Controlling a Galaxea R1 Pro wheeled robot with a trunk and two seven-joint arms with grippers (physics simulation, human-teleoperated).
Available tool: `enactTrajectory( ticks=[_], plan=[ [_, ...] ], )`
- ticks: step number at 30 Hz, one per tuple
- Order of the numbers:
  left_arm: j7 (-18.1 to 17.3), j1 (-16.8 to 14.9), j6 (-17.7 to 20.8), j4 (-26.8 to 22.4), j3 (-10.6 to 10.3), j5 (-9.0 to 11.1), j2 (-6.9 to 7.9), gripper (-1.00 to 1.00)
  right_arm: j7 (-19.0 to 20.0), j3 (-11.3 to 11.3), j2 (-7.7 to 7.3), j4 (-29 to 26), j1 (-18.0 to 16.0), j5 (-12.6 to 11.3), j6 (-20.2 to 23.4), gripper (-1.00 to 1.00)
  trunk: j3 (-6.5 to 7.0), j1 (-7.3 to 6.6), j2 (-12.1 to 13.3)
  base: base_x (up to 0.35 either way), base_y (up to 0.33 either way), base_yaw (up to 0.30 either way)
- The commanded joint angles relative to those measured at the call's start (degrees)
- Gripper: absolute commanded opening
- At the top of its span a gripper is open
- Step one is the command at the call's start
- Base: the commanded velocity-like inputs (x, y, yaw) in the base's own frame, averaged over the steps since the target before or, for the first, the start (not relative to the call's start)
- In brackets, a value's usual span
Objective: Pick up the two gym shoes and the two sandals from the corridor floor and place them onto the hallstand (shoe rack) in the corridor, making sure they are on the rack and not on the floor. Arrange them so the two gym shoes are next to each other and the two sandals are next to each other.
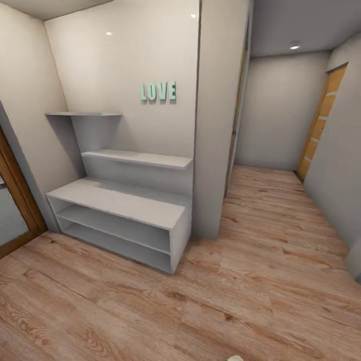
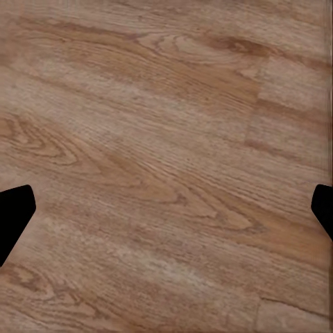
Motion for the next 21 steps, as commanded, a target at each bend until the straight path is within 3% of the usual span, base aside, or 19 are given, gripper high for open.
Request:
enactTrajectory(
  ticks=[1,21],
  plan=[
    [-0.04,-0.03,-0.17,0.02,0.0,-0.08,0.0,1.0,0.03,-0.06,0.01,0.0,-0.03,-0.05,-0.02,1.0,-0.06,0.0,-0.03,0.0,0.0,-0.256],
    [-0.04,-0.06,-0.17,0.02,0.0,-0.08,0.0,1.0,0.03,-0.06,0.01,0.13,-0.03,-0.05,-0.02,1.0,-0.06,0.0,-0.03,0.0,0.0,-0.256]
  ],
)
